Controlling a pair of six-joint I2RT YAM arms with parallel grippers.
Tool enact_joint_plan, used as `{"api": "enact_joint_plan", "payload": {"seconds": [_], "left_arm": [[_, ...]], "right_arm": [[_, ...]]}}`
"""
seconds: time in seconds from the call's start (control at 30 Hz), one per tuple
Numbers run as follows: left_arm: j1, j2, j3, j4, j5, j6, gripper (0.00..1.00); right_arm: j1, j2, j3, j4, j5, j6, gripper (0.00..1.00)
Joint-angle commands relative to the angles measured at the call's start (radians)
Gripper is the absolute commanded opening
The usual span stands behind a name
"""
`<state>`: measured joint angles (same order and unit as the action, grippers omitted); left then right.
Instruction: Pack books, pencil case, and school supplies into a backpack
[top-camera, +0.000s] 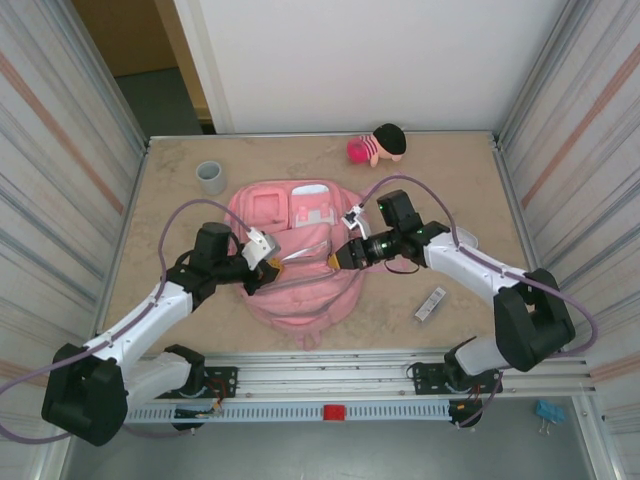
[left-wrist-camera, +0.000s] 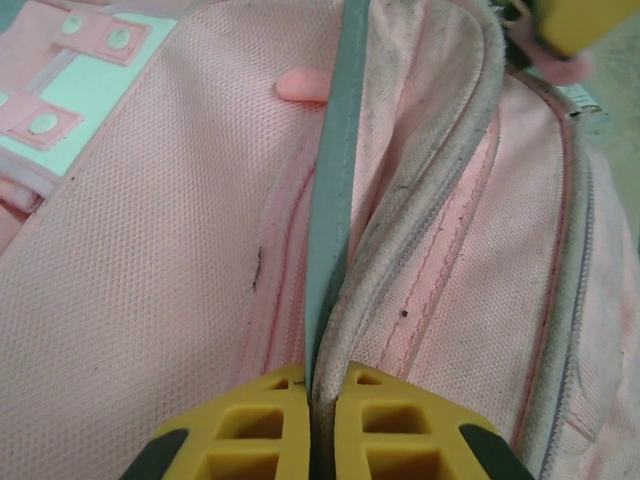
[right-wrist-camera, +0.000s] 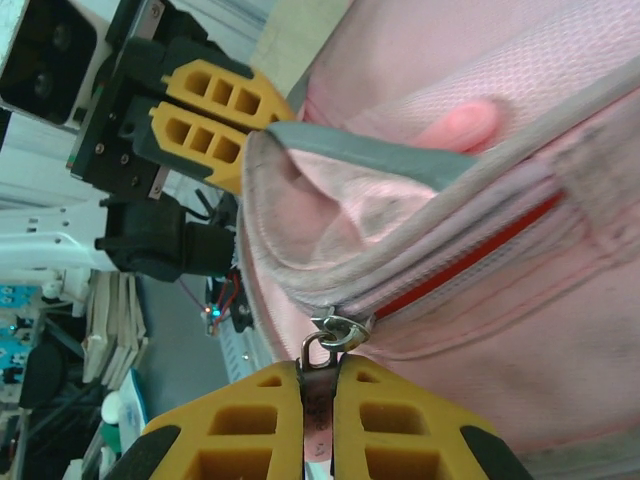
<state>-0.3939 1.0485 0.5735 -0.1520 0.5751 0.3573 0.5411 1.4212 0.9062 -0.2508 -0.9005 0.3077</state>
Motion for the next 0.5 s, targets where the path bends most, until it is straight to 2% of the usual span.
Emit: {"api": "enact_joint_plan", "payload": {"seconds": [0.0, 0.13, 0.23, 0.47], "left_arm": [[0.012, -0.025, 0.047, 0.074, -0.122, -0.024, 0.03], [0.012, -0.031, 0.056, 0.072, -0.11, -0.02, 0.03], [0.0, -0.033, 0.057, 0.108, -0.084, -0.044, 0.03], [-0.105, 0.0, 0.091, 0.137, -0.094, -0.027, 0.04]], "right_arm": [[0.044, -0.055, -0.003, -0.057, -0.014, 0.076, 0.0], [0.098, -0.046, 0.042, -0.091, 0.047, 0.141, 0.0], [0.152, -0.021, 0.056, -0.011, 0.081, 0.248, 0.0], [0.272, 0.047, 0.115, 0.12, 0.208, 0.428, 0.02]]}}
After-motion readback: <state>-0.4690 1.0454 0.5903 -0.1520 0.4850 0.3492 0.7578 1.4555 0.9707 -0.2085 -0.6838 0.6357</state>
